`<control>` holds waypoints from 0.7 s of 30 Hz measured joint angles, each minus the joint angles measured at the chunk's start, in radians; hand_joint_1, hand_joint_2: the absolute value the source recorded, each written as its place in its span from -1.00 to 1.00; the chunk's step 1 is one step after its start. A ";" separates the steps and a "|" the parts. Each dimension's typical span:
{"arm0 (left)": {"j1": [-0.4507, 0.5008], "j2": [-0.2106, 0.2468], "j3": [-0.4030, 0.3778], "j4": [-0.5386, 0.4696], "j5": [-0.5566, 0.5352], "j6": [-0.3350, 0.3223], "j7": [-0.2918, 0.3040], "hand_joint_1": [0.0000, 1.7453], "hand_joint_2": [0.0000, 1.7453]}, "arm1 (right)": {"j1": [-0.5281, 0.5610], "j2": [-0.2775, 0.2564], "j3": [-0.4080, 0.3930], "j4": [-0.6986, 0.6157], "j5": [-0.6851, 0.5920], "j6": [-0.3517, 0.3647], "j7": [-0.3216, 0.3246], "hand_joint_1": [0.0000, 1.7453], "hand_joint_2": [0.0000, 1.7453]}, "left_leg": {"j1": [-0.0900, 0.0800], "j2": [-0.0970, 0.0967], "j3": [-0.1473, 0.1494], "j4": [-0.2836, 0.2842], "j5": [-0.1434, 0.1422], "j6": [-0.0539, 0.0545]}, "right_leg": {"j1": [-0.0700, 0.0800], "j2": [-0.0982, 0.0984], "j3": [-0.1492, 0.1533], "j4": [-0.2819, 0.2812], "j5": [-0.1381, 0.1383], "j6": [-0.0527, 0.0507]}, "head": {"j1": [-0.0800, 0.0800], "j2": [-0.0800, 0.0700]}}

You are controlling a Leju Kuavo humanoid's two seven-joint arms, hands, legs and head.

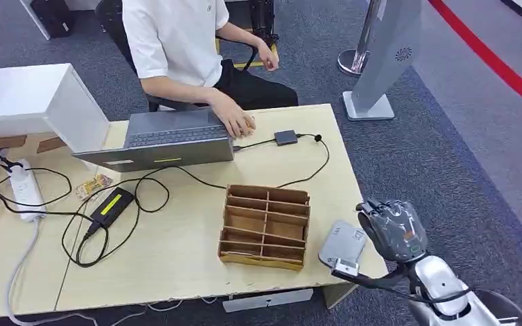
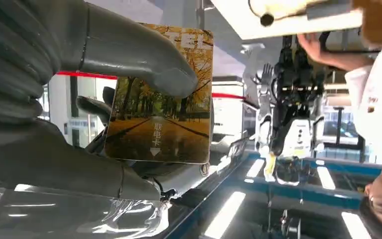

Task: Pass the card to the sensor for recognition and then transmit it.

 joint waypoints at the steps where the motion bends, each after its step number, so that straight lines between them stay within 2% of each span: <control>1: 0.000 0.000 0.000 0.000 -0.002 0.000 0.000 -1.00 1.00 | 0.008 0.000 0.001 0.001 0.002 0.001 0.000 1.00 1.00 | 0.000 0.000 0.000 0.000 0.000 0.000 | 0.000 0.000 0.000 0.000 0.000 0.000 | 0.000 0.000; 11: -0.001 0.001 0.000 0.000 -0.016 0.000 0.006 -1.00 1.00 | 0.062 0.010 0.038 0.038 0.018 0.002 0.006 1.00 1.00 | 0.000 0.000 0.000 0.000 0.000 0.000 | 0.000 0.000 0.000 0.000 0.000 0.000 | 0.000 0.000; 21: -0.001 0.003 0.000 0.000 -0.021 0.000 0.008 -1.00 1.00 | 0.071 0.016 0.064 0.063 0.016 0.003 0.011 1.00 1.00 | 0.000 0.000 0.000 0.000 0.000 0.000 | 0.000 0.000 0.000 0.000 0.000 0.000 | 0.000 0.000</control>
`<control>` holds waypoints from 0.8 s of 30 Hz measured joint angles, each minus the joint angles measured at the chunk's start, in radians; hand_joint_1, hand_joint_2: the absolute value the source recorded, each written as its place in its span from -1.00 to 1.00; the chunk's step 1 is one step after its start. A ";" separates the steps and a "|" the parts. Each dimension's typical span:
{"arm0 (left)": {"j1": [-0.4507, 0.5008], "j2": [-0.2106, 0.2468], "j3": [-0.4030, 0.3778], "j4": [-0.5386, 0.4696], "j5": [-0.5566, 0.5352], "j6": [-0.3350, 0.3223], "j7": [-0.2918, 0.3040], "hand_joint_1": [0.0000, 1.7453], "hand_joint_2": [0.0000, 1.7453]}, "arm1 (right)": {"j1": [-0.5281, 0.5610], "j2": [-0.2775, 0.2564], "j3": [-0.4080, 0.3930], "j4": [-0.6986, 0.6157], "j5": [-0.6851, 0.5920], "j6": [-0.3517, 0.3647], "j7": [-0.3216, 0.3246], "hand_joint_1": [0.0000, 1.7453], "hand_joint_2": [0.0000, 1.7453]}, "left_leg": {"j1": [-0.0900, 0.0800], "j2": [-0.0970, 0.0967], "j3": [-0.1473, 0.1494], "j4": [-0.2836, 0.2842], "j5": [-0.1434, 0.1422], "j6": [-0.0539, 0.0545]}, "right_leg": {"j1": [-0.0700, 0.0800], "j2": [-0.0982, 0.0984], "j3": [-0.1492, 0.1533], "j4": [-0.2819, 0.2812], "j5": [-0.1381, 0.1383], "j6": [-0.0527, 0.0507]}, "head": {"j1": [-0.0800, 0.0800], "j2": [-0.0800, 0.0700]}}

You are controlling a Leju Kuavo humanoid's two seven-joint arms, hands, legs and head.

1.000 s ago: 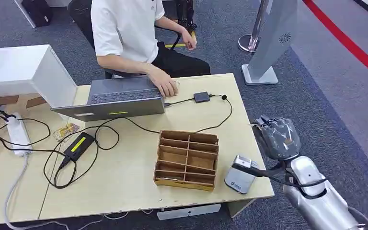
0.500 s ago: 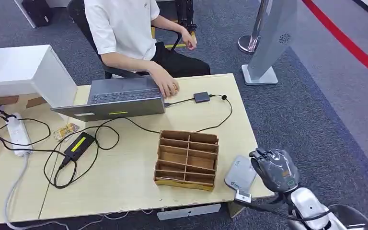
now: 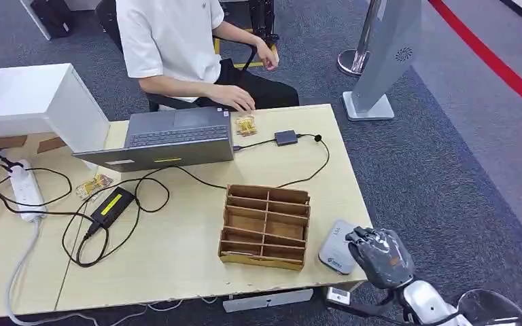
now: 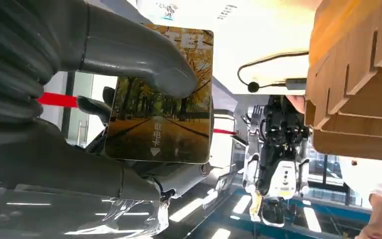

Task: Pass the card to the sensor for recognition and then transmit it.

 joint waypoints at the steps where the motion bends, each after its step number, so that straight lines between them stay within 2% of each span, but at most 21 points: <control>1: 0.000 0.000 0.000 0.000 -0.001 0.000 0.000 -1.00 1.00 | 0.001 0.001 0.005 0.006 -0.001 0.002 0.002 1.00 1.00 | 0.000 0.000 0.000 0.000 0.000 0.000 | 0.000 0.000 0.000 0.000 0.000 0.000 | 0.000 0.000; 11: 0.000 0.002 0.000 0.000 -0.023 0.001 0.010 -1.00 1.00 | 0.003 0.006 0.077 0.119 -0.017 -0.027 0.060 1.00 1.00 | 0.000 0.001 0.001 0.000 0.000 0.000 | 0.000 0.001 0.001 0.000 0.000 0.000 | 0.000 0.000; 24: 0.000 0.006 0.000 0.000 -0.043 0.001 0.011 -1.00 1.00 | -0.023 -0.021 0.089 0.055 0.005 -0.018 0.088 1.00 1.00 | 0.000 0.001 0.002 0.000 0.000 0.000 | 0.000 0.001 0.002 0.000 0.000 0.000 | 0.000 0.000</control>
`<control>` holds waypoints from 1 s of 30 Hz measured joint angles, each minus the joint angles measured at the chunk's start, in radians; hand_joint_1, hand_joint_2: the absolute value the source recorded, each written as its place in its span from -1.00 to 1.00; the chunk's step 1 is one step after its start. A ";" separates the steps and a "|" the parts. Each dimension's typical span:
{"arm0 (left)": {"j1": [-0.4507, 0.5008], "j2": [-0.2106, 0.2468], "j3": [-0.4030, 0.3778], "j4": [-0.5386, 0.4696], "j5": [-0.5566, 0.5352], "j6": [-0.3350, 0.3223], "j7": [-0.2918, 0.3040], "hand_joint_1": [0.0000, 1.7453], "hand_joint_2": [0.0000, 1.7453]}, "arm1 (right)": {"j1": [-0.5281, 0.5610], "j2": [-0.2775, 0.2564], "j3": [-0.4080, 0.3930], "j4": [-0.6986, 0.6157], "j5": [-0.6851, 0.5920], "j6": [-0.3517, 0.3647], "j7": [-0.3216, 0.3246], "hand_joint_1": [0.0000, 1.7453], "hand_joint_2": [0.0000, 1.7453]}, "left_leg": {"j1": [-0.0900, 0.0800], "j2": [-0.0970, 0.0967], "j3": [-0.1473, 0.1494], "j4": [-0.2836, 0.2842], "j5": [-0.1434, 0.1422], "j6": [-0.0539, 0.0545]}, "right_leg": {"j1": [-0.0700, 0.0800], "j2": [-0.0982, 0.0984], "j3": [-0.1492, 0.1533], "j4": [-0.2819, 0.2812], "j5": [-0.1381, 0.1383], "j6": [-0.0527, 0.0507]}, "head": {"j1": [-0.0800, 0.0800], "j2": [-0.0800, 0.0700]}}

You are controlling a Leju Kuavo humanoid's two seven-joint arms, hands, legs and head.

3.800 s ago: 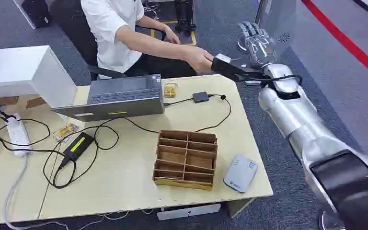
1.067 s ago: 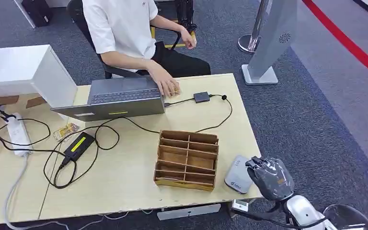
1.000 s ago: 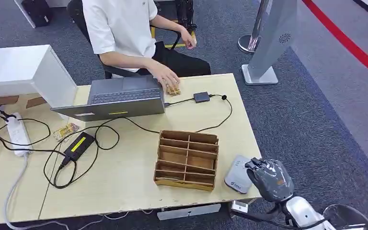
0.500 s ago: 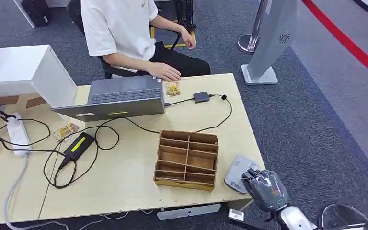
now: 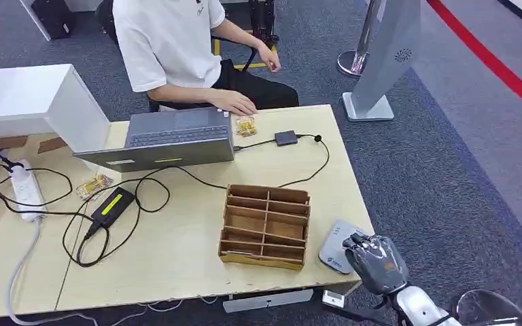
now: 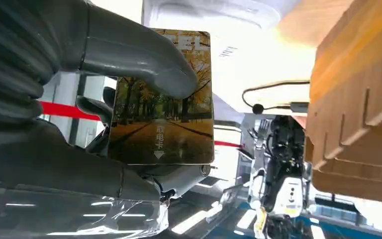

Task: Pass the card to the sensor for recognition and then transmit it.

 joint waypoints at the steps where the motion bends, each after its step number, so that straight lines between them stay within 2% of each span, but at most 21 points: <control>1: 0.000 0.000 0.000 0.000 0.000 0.000 0.000 -1.00 1.00 | 0.001 0.000 0.000 -0.004 0.000 0.000 0.000 1.00 1.00 | 0.000 0.000 0.000 0.000 0.000 0.000 | 0.000 0.000 0.000 0.000 0.000 0.000 | 0.000 0.000; 5: 0.000 0.000 0.000 0.000 -0.002 0.000 0.000 -1.00 1.00 | 0.000 -0.003 0.000 -0.013 0.004 -0.010 0.000 1.00 1.00 | 0.000 0.000 -0.001 0.000 0.000 0.000 | 0.000 0.000 -0.001 0.000 0.000 0.000 | 0.000 0.000; 9: 0.000 0.001 0.000 0.000 -0.013 0.006 0.000 -1.00 1.00 | -0.031 -0.003 -0.027 -0.069 0.000 -0.094 -0.011 1.00 1.00 | 0.000 0.002 -0.003 0.000 0.000 0.000 | 0.000 0.002 -0.002 0.000 0.000 0.000 | 0.000 0.000; 12: -0.001 0.002 0.000 0.000 -0.029 0.006 0.000 -1.00 1.00 | -0.129 -0.003 -0.066 -0.146 -0.035 -0.043 -0.032 1.00 1.00 | 0.000 0.006 -0.002 0.000 0.000 0.000 | 0.000 0.006 -0.002 0.000 0.002 0.000 | 0.000 0.000; 16: -0.005 0.003 0.000 0.000 -0.057 0.007 -0.002 -1.00 1.00 | -0.390 0.018 -0.054 -0.126 -0.036 0.095 -0.055 1.00 1.00 | 0.000 0.010 -0.003 -0.001 0.004 -0.001 | 0.000 0.011 -0.004 0.001 0.006 -0.001 | 0.000 0.000; 18: -0.006 0.003 -0.003 0.000 -0.075 0.005 -0.002 -1.00 1.00 | -0.518 0.061 -0.022 -0.058 -0.005 0.134 -0.050 1.00 1.00 | 0.002 0.010 -0.002 0.000 0.005 -0.002 | 0.001 0.010 -0.003 0.001 0.007 -0.002 | 0.001 0.000; 23: -0.011 -0.007 -0.006 0.000 -0.113 0.024 -0.015 -1.00 1.00 | -0.778 0.227 0.115 0.212 0.075 0.135 0.017 1.00 1.00 | 0.004 0.009 -0.002 -0.001 0.009 -0.005 | 0.003 0.010 -0.005 0.002 0.009 -0.004 | 0.000 0.000; 27: -0.011 -0.015 -0.015 0.001 -0.127 0.027 -0.019 -1.00 1.00 | -0.875 0.341 0.186 0.393 0.087 0.123 0.051 1.00 1.00 | 0.006 0.004 -0.003 -0.001 0.010 -0.006 | 0.004 0.006 -0.005 0.002 0.009 -0.004 | 0.000 0.000; 30: -0.011 -0.016 -0.021 0.001 -0.133 0.027 -0.019 -1.00 1.00 | -0.922 0.399 0.206 0.494 0.066 0.104 0.060 1.00 1.00 | 0.006 0.004 -0.004 -0.001 0.010 -0.006 | 0.004 0.006 -0.005 0.002 0.009 -0.005 | 0.000 0.000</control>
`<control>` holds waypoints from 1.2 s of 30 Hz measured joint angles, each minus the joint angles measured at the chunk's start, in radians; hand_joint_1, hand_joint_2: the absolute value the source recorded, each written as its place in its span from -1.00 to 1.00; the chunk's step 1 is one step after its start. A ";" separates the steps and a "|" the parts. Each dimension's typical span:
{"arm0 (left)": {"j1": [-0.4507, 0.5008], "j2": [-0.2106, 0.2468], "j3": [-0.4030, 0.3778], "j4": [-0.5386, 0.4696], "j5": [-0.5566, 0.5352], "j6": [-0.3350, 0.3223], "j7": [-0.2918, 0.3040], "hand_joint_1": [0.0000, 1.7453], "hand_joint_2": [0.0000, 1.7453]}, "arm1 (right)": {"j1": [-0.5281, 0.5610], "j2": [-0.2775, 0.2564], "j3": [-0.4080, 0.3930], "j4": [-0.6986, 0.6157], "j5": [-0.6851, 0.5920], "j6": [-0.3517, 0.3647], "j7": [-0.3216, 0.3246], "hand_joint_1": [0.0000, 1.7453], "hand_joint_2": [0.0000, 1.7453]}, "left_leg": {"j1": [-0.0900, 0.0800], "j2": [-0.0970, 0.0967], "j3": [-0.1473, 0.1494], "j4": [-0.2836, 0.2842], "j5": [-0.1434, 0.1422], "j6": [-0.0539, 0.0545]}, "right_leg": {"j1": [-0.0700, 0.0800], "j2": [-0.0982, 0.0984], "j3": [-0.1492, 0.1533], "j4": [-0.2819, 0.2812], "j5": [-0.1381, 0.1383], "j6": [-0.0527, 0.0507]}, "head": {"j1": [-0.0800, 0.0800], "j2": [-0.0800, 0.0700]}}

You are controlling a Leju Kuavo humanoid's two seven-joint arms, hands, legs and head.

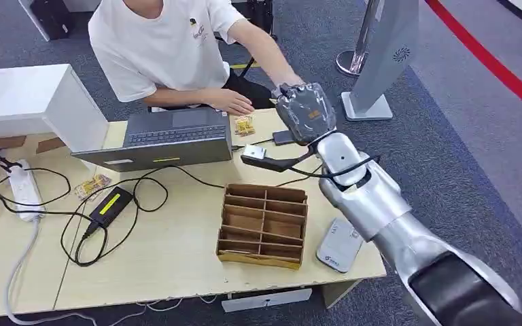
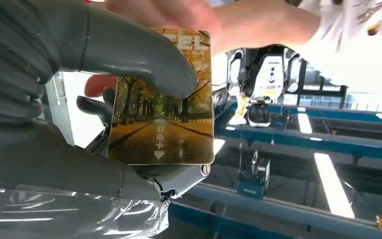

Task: Pass the card to the sensor for recognition and then transmit it.

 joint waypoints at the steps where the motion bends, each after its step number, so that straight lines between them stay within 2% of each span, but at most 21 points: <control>1: 0.000 0.000 0.000 0.000 0.000 0.000 0.000 -1.00 1.00 | -0.010 0.013 0.003 0.026 -0.005 -0.004 0.001 1.00 1.00 | 0.000 0.000 0.000 0.000 0.000 0.000 | 0.000 0.000 0.000 0.000 0.000 0.000 | 0.000 0.000; 2: 0.000 0.000 0.000 0.000 0.000 0.000 0.000 -1.00 1.00 | -0.018 0.023 0.006 0.047 -0.009 -0.006 0.000 -1.00 1.00 | 0.000 -0.001 -0.001 0.000 0.000 0.000 | 0.000 -0.001 0.000 0.000 0.000 0.000 | 0.000 0.000; 6: 0.003 0.000 0.000 0.000 0.006 -0.016 -0.015 -1.00 1.00 | -0.034 0.047 0.016 0.099 -0.018 -0.007 -0.011 -1.00 1.00 | 0.000 -0.003 -0.002 0.000 0.000 0.000 | 0.000 -0.004 0.000 -0.001 0.000 0.000 | 0.000 0.000; 17: 0.006 0.000 0.000 0.000 0.015 -0.007 -0.018 -1.00 1.00 | -0.015 0.048 0.035 0.125 -0.015 -0.010 -0.010 -1.00 1.00 | -0.001 -0.003 -0.002 0.001 0.000 0.000 | 0.000 -0.003 -0.001 -0.002 0.000 0.000 | 0.000 0.000; 31: 0.006 0.000 0.000 0.000 0.022 -0.004 -0.018 -1.00 1.00 | 0.056 0.008 0.034 0.023 -0.043 -0.037 -0.015 -1.00 1.00 | -0.001 -0.002 -0.002 0.001 0.000 0.000 | 0.000 -0.003 -0.002 -0.002 0.000 0.000 | 0.000 0.000; 34: 0.007 0.000 0.002 0.000 0.047 0.002 -0.005 -1.00 1.00 | 0.106 -0.020 0.021 -0.063 -0.069 -0.044 -0.029 -1.00 1.00 | -0.001 -0.003 -0.002 0.001 0.000 0.000 | 0.000 -0.004 -0.002 -0.002 0.000 0.000 | 0.000 0.000; 36: 0.007 -0.002 0.019 0.000 0.082 0.015 0.033 -1.00 1.00 | 0.172 -0.056 0.011 -0.165 -0.081 -0.040 -0.031 -1.00 1.00 | -0.001 -0.003 -0.002 0.001 -0.001 0.001 | 0.000 -0.004 -0.001 -0.003 0.000 0.001 | 0.001 0.000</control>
